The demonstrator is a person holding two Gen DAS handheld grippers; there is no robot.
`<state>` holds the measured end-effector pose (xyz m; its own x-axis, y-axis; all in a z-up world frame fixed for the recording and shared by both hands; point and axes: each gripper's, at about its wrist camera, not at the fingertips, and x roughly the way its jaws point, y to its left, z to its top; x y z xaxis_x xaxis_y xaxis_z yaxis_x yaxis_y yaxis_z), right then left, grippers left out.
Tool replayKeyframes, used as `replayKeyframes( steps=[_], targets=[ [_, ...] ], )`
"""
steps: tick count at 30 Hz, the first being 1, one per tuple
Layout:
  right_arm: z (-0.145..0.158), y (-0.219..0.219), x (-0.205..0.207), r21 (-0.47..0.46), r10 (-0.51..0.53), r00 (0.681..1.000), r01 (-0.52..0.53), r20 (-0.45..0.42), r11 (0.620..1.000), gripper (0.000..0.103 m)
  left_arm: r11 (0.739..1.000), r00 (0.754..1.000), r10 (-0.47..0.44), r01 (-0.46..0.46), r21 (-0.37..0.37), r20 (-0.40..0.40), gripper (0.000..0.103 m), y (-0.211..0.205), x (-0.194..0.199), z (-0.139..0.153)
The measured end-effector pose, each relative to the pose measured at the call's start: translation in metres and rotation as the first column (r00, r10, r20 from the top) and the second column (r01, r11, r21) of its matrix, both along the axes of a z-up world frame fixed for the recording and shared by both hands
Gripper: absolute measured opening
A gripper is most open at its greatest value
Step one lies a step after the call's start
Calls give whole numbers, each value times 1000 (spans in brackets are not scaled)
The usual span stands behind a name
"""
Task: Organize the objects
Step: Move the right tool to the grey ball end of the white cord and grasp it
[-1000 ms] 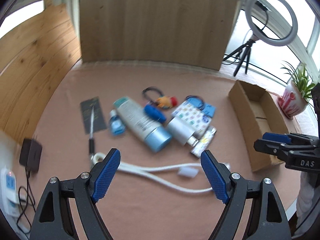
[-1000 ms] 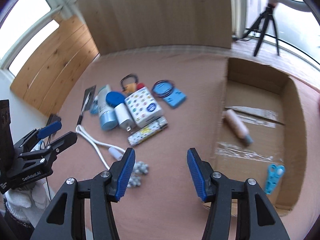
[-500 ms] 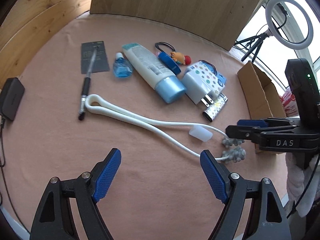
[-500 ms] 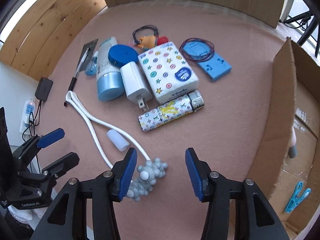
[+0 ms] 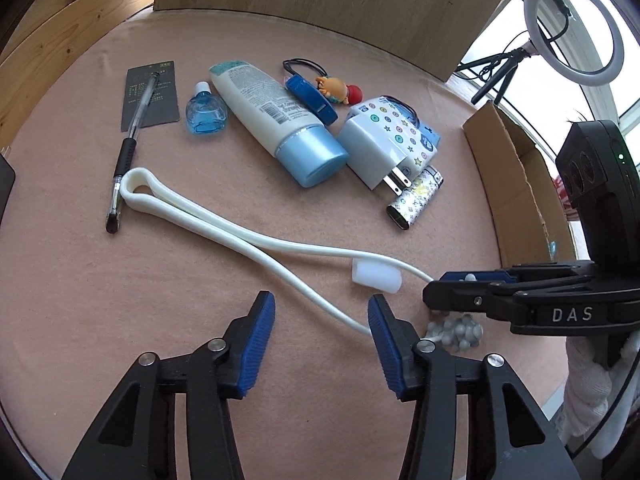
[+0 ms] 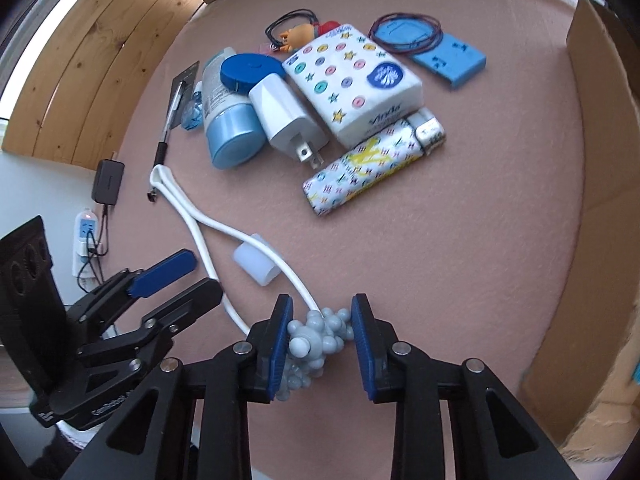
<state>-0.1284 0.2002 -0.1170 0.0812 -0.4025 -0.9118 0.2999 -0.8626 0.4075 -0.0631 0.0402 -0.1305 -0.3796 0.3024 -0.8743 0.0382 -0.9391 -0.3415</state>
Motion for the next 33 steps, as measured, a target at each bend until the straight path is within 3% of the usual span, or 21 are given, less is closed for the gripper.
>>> replayKeyframes(
  steps=[8,17,21,27,33],
  targets=[
    [-4,-17,27,-108,26,996,-17,83,994,24,1000,1000,15,-15,6,8,48,-17,11,0],
    [-12,-49,52,-155,51,992,-32,118,987,22,998,998,66,-66,-3,8,48,-50,30,6],
    [-4,-55,57,-63,76,997,-76,12,995,22,998,997,68,-69,3,33,47,-52,39,1],
    [9,-54,62,45,154,981,-150,-119,988,22,998,997,61,-62,14,47,48,-42,43,-3],
    [9,-52,61,85,176,969,-164,-174,983,22,999,997,48,-49,17,53,48,-33,41,-4]
  ],
)
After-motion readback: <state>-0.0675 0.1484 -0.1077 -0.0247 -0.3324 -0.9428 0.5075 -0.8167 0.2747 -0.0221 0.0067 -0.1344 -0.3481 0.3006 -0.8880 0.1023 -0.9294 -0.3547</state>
